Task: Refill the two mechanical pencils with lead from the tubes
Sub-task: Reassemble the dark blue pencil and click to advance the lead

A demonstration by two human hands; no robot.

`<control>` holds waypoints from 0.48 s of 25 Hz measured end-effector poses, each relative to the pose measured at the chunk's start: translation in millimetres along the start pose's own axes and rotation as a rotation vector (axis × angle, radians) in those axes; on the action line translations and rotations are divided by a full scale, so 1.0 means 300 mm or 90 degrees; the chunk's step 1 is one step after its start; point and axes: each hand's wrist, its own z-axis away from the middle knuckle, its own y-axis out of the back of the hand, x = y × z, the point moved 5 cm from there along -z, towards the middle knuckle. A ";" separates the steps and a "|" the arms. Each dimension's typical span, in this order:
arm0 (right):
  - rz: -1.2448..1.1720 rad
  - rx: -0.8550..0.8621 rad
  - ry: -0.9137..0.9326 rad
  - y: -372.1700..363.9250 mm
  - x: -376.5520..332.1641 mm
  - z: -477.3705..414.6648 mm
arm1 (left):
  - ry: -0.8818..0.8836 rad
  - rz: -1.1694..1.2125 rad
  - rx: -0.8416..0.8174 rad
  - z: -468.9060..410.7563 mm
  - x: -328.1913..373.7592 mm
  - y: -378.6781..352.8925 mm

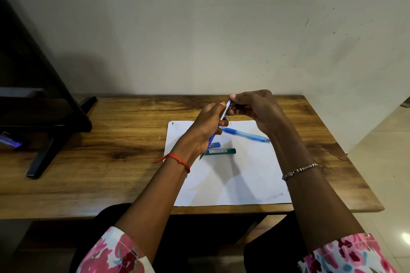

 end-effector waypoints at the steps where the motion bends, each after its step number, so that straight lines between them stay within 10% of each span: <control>1: 0.007 0.001 -0.003 0.000 0.001 -0.001 | 0.002 -0.005 0.002 0.000 0.000 0.001; 12: -0.010 -0.033 -0.002 0.025 0.003 -0.016 | 0.032 -0.027 0.000 0.009 -0.016 0.009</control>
